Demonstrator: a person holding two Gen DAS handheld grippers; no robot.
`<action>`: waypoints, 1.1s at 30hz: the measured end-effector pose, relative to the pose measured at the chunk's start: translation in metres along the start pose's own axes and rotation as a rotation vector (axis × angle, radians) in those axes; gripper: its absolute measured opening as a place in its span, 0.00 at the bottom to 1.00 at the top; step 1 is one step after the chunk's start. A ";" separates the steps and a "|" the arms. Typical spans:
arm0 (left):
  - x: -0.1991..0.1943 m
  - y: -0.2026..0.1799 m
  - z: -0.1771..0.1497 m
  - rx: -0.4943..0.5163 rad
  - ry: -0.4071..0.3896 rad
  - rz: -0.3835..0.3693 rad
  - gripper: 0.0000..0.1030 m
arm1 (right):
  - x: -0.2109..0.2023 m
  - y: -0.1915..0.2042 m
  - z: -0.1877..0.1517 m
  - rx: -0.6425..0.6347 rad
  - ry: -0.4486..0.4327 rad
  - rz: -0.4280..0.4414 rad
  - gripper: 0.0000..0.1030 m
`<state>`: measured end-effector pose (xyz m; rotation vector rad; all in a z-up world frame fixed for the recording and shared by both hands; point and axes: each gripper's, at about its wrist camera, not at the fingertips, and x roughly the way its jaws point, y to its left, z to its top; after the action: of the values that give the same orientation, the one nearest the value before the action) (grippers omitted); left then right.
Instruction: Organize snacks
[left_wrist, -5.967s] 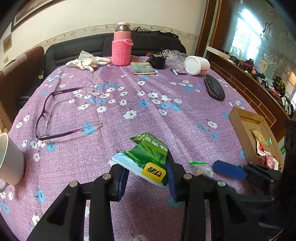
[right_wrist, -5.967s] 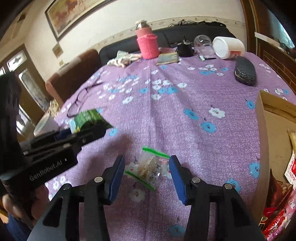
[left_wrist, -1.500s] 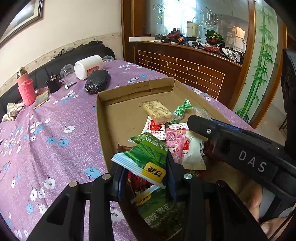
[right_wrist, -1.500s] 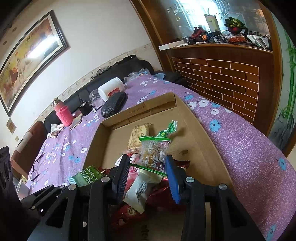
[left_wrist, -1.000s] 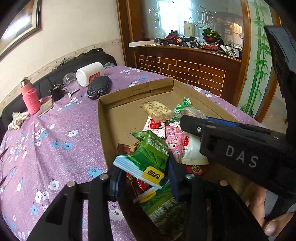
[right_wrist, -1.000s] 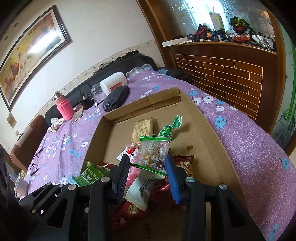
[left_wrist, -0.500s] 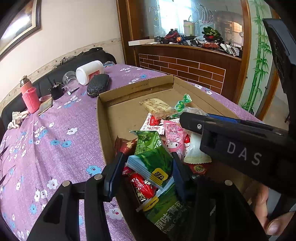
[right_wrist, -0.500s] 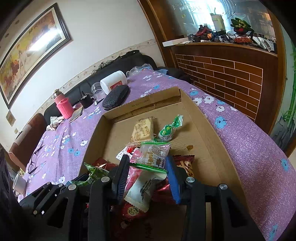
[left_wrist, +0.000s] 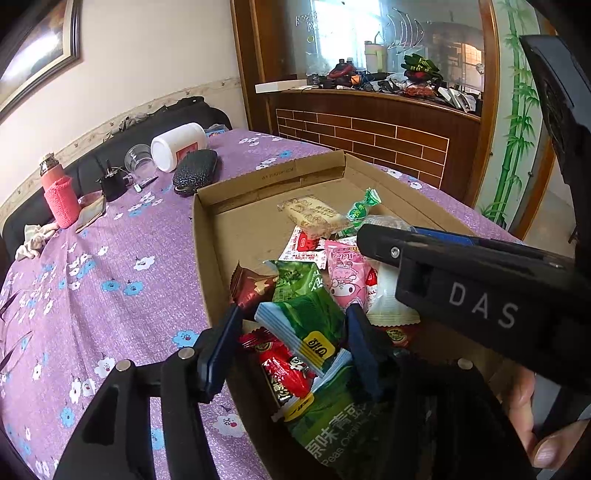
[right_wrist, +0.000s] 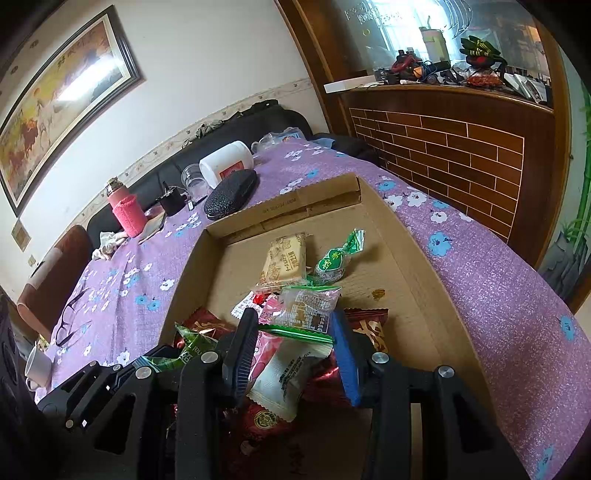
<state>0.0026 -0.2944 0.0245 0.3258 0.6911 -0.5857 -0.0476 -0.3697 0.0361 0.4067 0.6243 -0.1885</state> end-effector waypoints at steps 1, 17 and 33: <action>0.000 0.000 0.000 0.000 -0.001 0.000 0.57 | 0.000 0.000 0.000 0.000 0.000 0.000 0.42; -0.016 0.007 0.004 -0.025 -0.070 0.015 0.78 | -0.047 -0.001 0.005 0.011 -0.242 -0.090 0.76; -0.070 0.013 0.017 -0.010 -0.067 0.100 0.97 | -0.083 -0.004 0.003 0.051 -0.382 -0.222 0.99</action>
<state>-0.0245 -0.2642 0.0856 0.3282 0.6096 -0.4955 -0.1136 -0.3710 0.0874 0.3379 0.2864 -0.4824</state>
